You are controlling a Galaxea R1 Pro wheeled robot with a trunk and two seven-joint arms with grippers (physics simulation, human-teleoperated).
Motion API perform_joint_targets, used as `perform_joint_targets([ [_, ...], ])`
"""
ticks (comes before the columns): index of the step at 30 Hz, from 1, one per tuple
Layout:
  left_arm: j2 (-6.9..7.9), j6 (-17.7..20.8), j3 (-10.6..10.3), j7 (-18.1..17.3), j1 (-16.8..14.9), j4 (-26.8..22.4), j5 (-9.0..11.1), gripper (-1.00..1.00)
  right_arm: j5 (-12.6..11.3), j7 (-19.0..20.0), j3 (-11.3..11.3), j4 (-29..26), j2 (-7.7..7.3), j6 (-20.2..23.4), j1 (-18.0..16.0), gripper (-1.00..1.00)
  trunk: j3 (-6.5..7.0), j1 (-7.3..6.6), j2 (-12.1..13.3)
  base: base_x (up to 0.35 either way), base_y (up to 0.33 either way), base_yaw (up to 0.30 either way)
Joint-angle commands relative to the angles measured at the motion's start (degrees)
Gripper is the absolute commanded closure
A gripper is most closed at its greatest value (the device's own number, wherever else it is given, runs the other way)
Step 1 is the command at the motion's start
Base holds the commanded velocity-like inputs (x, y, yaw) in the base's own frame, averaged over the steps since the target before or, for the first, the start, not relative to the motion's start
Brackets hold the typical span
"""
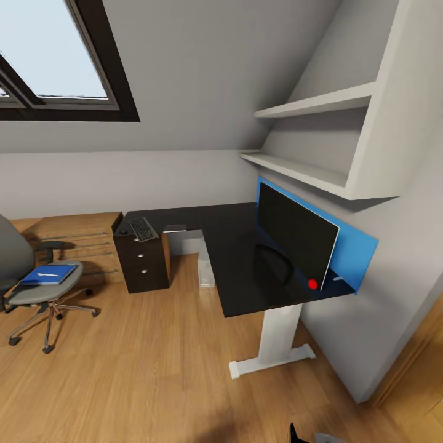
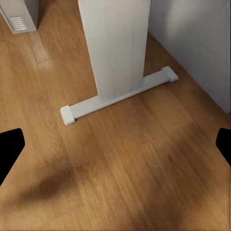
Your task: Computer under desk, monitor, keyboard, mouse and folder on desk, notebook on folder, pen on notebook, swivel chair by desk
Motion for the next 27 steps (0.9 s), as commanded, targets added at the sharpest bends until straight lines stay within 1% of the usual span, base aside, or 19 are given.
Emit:
perform_joint_targets([
  [1,0.0,-0.9,-0.6,0.4,0.0,-0.1,0.2,-1.0,-0.3,-0.4,0.1,-2.2,-1.31,0.2,-0.1,-1.0,-0.13,0.04,-0.1,0.0,0.0,0.0],
  [2,-0.01,-1.2,-0.6,0.4,0.0,-0.1,0.2,-1.0,-0.4,-0.6,0.0,-3.4,-1.75,0.3,-0.1,-1.0,-0.13,0.04,-0.1,0.0,0.0,0.0],
  [3,-0.03,-2.1,-0.6,0.4,0.0,0.0,0.2,-1.0,-0.8,-1.8,-0.1,-8.4,-2.74,1.3,-0.1,-1.0,-0.13,0.04,-0.1,0.0,0.0,0.0],
  [4,0.02,-2.8,-0.6,0.4,0.0,0.0,0.2,-1.0,-2.1,-6.5,-0.4,-18.5,-3.76,6.3,-0.1,-1.0,-0.13,0.04,-0.1,0.0,0.0,0.0],
  [5,0.02,-2.9,-0.6,0.4,0.0,0.1,0.2,-1.0,-2.3,-7.6,-0.4,-20.5,-4.07,7.9,-0.2,-1.0,-0.13,0.04,-0.1,0.0,0.0,0.0],
  [7,0.03,-3.0,-0.7,0.4,0.0,0.1,0.2,-1.0,-2.8,-11.2,-0.5,-27.4,-5.92,15.7,-1.8,-1.0,-0.13,0.04,-0.1,0.0,0.0,0.0],
  [8,0.0,-3.1,-0.7,0.4,0.0,0.3,0.3,-1.0,-3.9,-13.0,-0.8,-31.6,-7.67,26.2,-6.7,-1.0,-0.13,0.04,-0.1,0.0,0.0,0.0],
  [9,-0.01,-3.1,-0.7,0.4,0.0,0.3,0.3,-1.0,-4.3,-13.2,-1.1,-32.0,-8.01,28.1,-7.9,-1.0,-0.13,0.04,-0.1,0.0,0.0,0.0],
  [10,-0.05,-3.1,-0.7,0.4,0.0,0.5,0.3,-1.0,-5.5,-13.4,-2.3,-32.3,-8.85,31.3,-10.5,-1.0,-0.13,0.04,-0.1,0.0,0.0,0.0],
  [11,-0.08,-3.1,-0.7,0.5,0.0,0.5,0.3,-1.0,-6.3,-13.5,-3.1,-32.2,-9.33,32.8,-11.8,-1.0,-0.13,0.04,-0.1,0.0,0.0,0.0],
  [12,-0.15,-3.1,-0.7,0.5,0.0,0.7,0.3,-1.0,-12.9,-13.3,-9.3,-29.8,-11.85,40.5,-17.5,-1.0,-0.13,0.04,-0.1,0.0,0.0,0.0],
  [13,-0.18,-3.1,-0.8,0.5,0.0,0.7,0.3,-1.0,-15.0,-12.5,-10.6,-29.2,-12.23,41.8,-18.4,-1.0,-0.13,0.04,-0.1,0.0,-0.02,0.0],
  [14,-0.19,-3.1,-0.8,0.5,0.0,0.7,0.3,-1.0,-15.8,-11.9,-11.1,-29.0,-12.33,42.2,-18.7,-1.0,-0.13,0.04,-0.1,0.007,-0.048,0.0],
  [15,-0.36,-3.1,-0.9,0.5,0.0,0.7,0.2,-1.0,-18.0,-7.7,-12.4,-26.8,-12.1,40.7,-19.7,-1.0,-0.13,0.04,-0.1,0.123,-0.225,0.0],
  [17,-0.44,-3.1,-0.8,0.5,0.0,0.9,0.1,-1.0,-18.1,-6.7,-12.6,-26.3,-11.9,39.3,-19.8,-1.0,-0.13,0.04,-0.1,0.148,-0.249,0.0],
  [21,-0.54,-2.9,-1.0,0.5,0.0,2.7,0.0,-1.0,-18.0,-5.8,-12.4,-26.1,-11.84,38.3,-19.8,-1.0,-0.13,0.04,-0.1,0.166,-0.247,0.0],
  [22,-0.54,-2.8,-1.0,0.4,0.0,3.1,-0.1,-1.0,-17.1,-5.6,-10.8,-25.9,-11.81,38.0,-19.8,-1.0,-0.13,0.04,-0.1,0.126,-0.14,0.0],
  [25,-0.57,-2.7,-1.0,0.4,0.0,3.3,-0.1,-1.0,-16.1,-5.5,-8.9,-25.7,-11.75,36.6,-19.8,-1.0,-0.13,0.04,-0.1,0.101,-0.077,0.0],
  [27,-0.57,-2.7,-1.0,0.4,0.0,3.4,-0.1,-1.0,-15.9,-5.4,-8.5,-25.7,-11.66,35.8,-19.7,-1.0,-0.13,0.04,-0.1,0.12,-0.071,0.0],
])
